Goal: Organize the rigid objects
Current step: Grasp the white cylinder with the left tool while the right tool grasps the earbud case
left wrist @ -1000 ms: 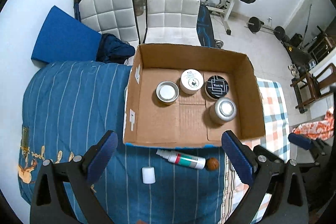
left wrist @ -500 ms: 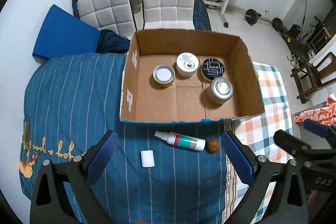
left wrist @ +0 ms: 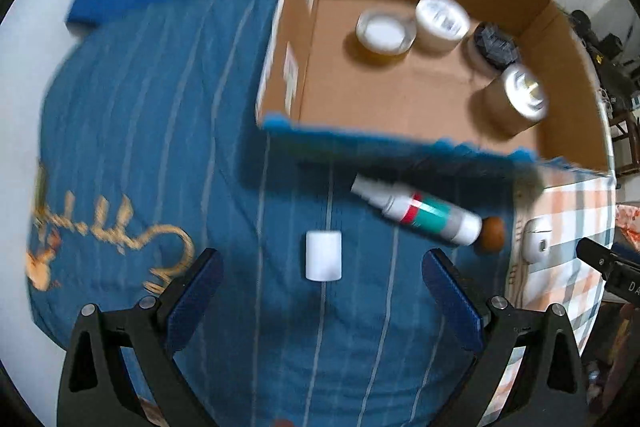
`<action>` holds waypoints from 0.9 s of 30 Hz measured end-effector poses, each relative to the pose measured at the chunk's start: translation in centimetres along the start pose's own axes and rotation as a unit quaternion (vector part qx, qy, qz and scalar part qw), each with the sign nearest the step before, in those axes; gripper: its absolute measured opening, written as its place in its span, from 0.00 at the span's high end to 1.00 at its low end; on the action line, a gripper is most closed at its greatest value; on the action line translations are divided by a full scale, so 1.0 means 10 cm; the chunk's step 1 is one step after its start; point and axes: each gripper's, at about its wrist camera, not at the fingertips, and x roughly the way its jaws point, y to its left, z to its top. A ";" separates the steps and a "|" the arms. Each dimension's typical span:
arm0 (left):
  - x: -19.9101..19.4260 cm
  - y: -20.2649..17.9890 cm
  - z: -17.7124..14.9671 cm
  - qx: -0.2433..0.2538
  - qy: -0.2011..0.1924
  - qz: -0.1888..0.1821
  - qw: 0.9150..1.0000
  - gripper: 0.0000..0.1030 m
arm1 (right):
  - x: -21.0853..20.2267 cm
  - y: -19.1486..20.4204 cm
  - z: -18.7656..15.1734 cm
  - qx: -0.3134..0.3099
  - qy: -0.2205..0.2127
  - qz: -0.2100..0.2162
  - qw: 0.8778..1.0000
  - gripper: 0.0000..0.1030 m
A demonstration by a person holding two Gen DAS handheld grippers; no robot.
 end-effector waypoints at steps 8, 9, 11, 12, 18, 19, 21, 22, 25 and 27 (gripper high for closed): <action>0.87 0.15 -0.06 -0.044 0.089 -0.039 0.994 0.10 | 0.68 -0.02 -0.02 0.019 0.049 0.011 0.999 0.04; 0.92 0.15 -0.06 -0.046 0.091 -0.042 0.994 0.19 | 0.76 -0.02 -0.01 0.021 0.055 0.010 0.998 0.07; 1.06 0.15 -0.05 -0.048 0.101 -0.036 0.993 0.40 | 0.89 -0.01 -0.01 0.024 0.066 0.010 0.997 0.18; 1.11 0.15 -0.05 -0.046 0.106 -0.034 0.993 0.52 | 0.94 -0.01 -0.02 0.024 0.069 0.009 0.997 0.26; 1.17 0.14 -0.09 -0.035 0.103 -0.022 0.994 0.68 | 1.00 0.01 -0.05 0.033 0.054 0.003 0.998 0.52; 1.15 0.15 -0.11 -0.036 0.104 -0.022 0.994 0.69 | 1.00 0.01 -0.07 0.033 0.055 0.002 0.998 0.52; 1.13 0.16 -0.16 -0.038 0.106 -0.024 0.993 0.71 | 1.01 0.03 -0.14 0.030 0.060 0.003 0.998 0.52; 1.11 0.16 -0.19 -0.038 0.108 -0.025 0.993 0.71 | 1.02 0.05 -0.19 0.027 0.065 0.004 0.998 0.52; 1.07 0.12 -0.36 -0.031 0.112 -0.028 0.993 0.71 | 1.05 0.07 -0.38 0.016 0.080 0.009 0.997 0.52; 1.05 0.08 -0.48 -0.029 0.117 -0.032 0.992 0.72 | 1.06 0.10 -0.51 0.008 0.087 0.010 0.996 0.52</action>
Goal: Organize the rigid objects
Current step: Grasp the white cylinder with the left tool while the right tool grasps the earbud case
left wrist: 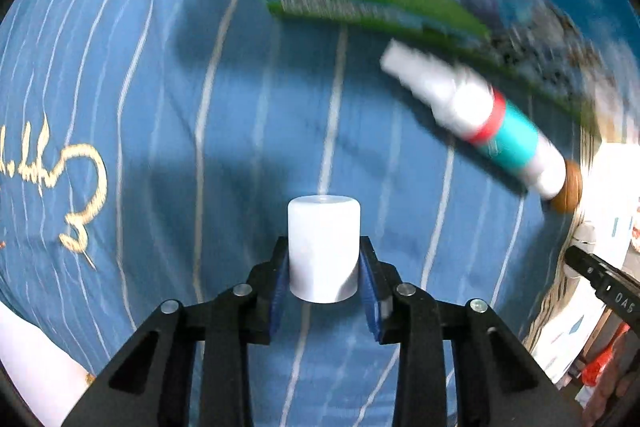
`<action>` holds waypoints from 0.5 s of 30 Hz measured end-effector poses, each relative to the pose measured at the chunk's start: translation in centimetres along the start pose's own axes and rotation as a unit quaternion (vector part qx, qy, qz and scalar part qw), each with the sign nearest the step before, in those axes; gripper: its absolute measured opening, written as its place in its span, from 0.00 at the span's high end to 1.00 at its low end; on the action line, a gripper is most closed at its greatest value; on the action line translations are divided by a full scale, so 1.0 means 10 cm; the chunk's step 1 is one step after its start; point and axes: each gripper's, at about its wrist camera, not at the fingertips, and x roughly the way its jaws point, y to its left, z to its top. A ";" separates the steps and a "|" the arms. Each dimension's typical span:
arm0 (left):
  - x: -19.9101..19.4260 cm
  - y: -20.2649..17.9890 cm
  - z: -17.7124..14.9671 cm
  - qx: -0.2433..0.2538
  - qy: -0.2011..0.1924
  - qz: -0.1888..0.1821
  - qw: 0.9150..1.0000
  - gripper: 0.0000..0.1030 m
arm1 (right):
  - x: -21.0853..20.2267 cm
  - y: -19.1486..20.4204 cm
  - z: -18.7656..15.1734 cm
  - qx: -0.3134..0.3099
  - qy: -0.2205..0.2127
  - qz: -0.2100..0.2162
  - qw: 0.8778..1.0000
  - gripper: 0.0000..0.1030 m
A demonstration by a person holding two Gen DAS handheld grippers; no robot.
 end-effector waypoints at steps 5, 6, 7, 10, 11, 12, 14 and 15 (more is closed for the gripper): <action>-0.04 -0.07 -0.26 -0.004 0.003 -0.021 1.000 0.72 | 0.06 0.06 -0.29 -0.012 0.011 0.010 1.000 0.52; -0.05 -0.11 -0.34 -0.003 0.000 -0.027 1.000 0.72 | 0.05 0.08 -0.34 -0.014 0.012 0.014 1.000 0.52; -0.10 -0.13 -0.38 -0.001 -0.004 -0.033 0.999 0.72 | 0.03 0.09 -0.39 -0.017 0.011 0.018 1.000 0.52; -0.30 -0.21 -0.51 0.010 -0.020 -0.042 0.999 0.72 | -0.07 0.17 -0.52 -0.024 0.005 0.032 0.999 0.52; -0.37 -0.23 -0.56 0.012 -0.025 -0.048 0.998 0.72 | -0.13 0.18 -0.57 -0.027 0.000 0.038 0.999 0.52; -0.46 -0.29 -0.60 0.015 -0.031 -0.052 0.998 0.72 | -0.17 0.21 -0.62 -0.028 -0.004 0.042 0.999 0.52; -0.64 -0.35 -0.67 0.023 -0.044 -0.063 0.997 0.72 | -0.30 0.24 -0.69 -0.034 -0.012 0.055 0.998 0.52; -0.74 -0.38 -0.70 0.026 -0.049 -0.068 0.996 0.72 | -0.39 0.25 -0.76 -0.036 -0.017 0.062 0.997 0.52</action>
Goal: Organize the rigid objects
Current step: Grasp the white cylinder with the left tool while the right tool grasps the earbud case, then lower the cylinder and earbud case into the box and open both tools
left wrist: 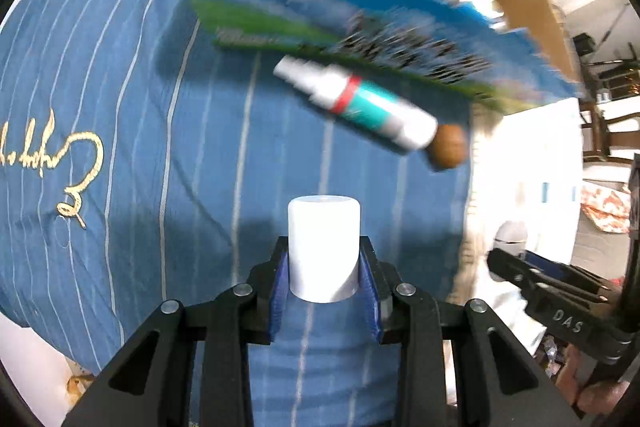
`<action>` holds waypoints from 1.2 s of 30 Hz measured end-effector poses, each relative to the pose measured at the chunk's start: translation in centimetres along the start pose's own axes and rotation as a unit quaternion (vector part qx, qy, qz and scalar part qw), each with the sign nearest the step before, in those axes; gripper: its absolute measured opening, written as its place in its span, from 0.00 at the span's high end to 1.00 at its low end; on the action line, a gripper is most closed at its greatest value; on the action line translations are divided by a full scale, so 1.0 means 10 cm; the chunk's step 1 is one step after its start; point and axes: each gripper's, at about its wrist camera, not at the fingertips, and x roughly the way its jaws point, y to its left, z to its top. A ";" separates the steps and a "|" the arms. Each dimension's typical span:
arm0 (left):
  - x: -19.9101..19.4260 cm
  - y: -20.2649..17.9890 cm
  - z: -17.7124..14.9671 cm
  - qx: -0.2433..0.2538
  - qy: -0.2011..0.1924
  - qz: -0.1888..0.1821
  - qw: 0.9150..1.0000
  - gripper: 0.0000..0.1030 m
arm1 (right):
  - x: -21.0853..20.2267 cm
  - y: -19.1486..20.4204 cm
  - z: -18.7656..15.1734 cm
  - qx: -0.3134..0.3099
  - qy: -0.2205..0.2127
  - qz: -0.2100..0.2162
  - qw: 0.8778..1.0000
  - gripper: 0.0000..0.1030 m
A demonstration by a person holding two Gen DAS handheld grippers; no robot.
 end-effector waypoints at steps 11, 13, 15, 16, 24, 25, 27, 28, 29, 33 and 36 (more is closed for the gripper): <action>-1.32 -0.33 0.81 0.052 -0.088 -0.054 0.993 0.72 | -1.19 0.21 0.37 -0.024 -0.074 0.088 0.993 0.52; -1.44 -0.38 1.01 0.054 -0.098 -0.060 0.992 0.72 | -1.42 0.26 0.67 -0.026 -0.088 0.103 0.991 0.52; -1.46 -0.42 1.29 0.053 -0.105 -0.063 0.991 0.72 | -1.57 0.36 0.85 -0.030 -0.102 0.104 0.989 0.52; -1.46 -0.41 1.40 0.051 -0.106 -0.063 0.991 0.72 | -1.64 0.38 0.94 -0.031 -0.107 0.103 0.988 0.52; -0.70 -0.17 2.27 0.012 -0.030 -0.049 0.998 0.72 | -1.40 0.67 1.85 -0.037 -0.109 0.073 0.991 0.52; -0.59 -0.14 2.35 0.008 -0.017 -0.044 0.999 0.72 | -1.31 0.68 1.97 -0.034 -0.105 0.068 0.992 0.52; -0.35 -0.07 2.47 -0.006 0.009 -0.043 0.999 0.72 | -1.14 0.70 2.16 -0.032 -0.099 0.059 0.993 0.52; -0.22 -0.03 2.53 -0.012 0.022 -0.036 0.999 0.72 | -1.05 0.71 2.25 -0.030 -0.094 0.055 0.994 0.52; -0.09 -0.02 2.59 -0.010 0.034 -0.033 0.999 0.72 | -0.99 0.71 2.33 -0.029 -0.090 0.053 0.994 0.52; 0.25 -0.02 2.70 -0.003 0.068 -0.015 0.998 0.72 | -0.65 0.74 2.62 -0.033 -0.064 0.044 0.996 0.52; 0.43 -0.02 2.78 -0.004 0.084 -0.008 0.996 0.72 | -0.46 0.75 2.77 -0.037 -0.046 0.036 0.998 0.52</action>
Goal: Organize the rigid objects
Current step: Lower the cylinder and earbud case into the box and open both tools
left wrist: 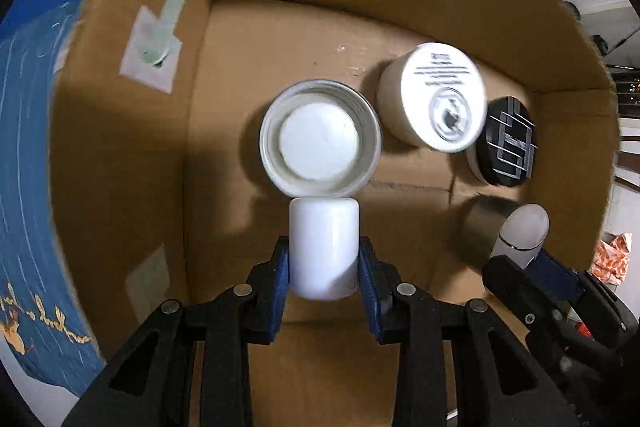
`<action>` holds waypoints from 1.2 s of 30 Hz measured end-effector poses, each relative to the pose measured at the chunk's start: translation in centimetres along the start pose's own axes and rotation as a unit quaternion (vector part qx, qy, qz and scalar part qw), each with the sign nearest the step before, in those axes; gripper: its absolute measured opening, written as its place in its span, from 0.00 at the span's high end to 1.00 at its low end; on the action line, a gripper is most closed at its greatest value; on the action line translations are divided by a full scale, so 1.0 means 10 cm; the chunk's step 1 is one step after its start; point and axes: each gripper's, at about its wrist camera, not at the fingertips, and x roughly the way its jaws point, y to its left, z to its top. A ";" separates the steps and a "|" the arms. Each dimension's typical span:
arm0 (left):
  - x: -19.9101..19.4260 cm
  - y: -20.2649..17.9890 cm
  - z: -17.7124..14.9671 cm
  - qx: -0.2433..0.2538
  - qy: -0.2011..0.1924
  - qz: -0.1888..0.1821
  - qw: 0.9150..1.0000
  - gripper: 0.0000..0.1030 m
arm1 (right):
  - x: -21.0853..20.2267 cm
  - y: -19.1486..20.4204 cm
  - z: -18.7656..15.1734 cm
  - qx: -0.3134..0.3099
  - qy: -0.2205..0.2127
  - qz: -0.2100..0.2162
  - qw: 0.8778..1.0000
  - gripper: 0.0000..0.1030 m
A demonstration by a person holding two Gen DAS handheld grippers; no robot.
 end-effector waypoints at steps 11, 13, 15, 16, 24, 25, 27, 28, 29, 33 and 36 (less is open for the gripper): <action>0.20 0.06 0.26 -0.016 0.015 0.018 1.000 0.72 | 0.33 0.17 0.30 -0.035 0.040 -0.018 0.998 0.52; 0.21 0.07 0.25 -0.018 0.018 0.017 1.000 0.72 | 0.40 0.17 0.32 -0.040 0.046 -0.027 0.998 0.52; 0.21 0.07 0.23 -0.016 0.018 0.020 1.000 0.71 | 0.45 0.18 0.33 -0.044 0.051 -0.033 0.997 0.52; 0.21 0.07 0.21 -0.015 0.018 0.022 0.999 0.71 | 0.47 0.19 0.34 -0.047 0.051 -0.036 0.997 0.52; -0.03 0.11 0.15 -0.026 0.003 0.018 0.999 0.61 | 0.49 0.22 0.36 -0.052 0.054 -0.043 0.996 0.41; -0.08 0.10 0.12 -0.027 -0.003 0.018 0.999 0.58 | 0.47 0.22 0.36 -0.050 0.052 -0.041 0.997 0.39; -0.19 0.09 0.06 -0.025 -0.014 0.014 0.999 0.54 | 0.40 0.23 0.35 -0.046 0.047 -0.041 0.997 0.37; -0.25 0.07 0.02 -0.024 -0.020 0.016 0.999 0.51 | 0.36 0.22 0.32 -0.044 0.044 -0.042 0.997 0.31; -0.33 0.06 -0.03 -0.023 -0.028 0.017 0.999 0.49 | 0.31 0.21 0.30 -0.043 0.041 -0.042 0.997 0.27; -0.55 0.13 -0.23 -0.027 -0.054 0.005 0.998 0.25 | 0.09 0.16 0.14 -0.047 0.021 -0.040 0.998 0.22; -0.73 0.15 -0.47 -0.031 -0.087 -0.004 0.996 0.08 | -0.08 0.09 -0.03 -0.044 0.009 -0.031 0.999 0.09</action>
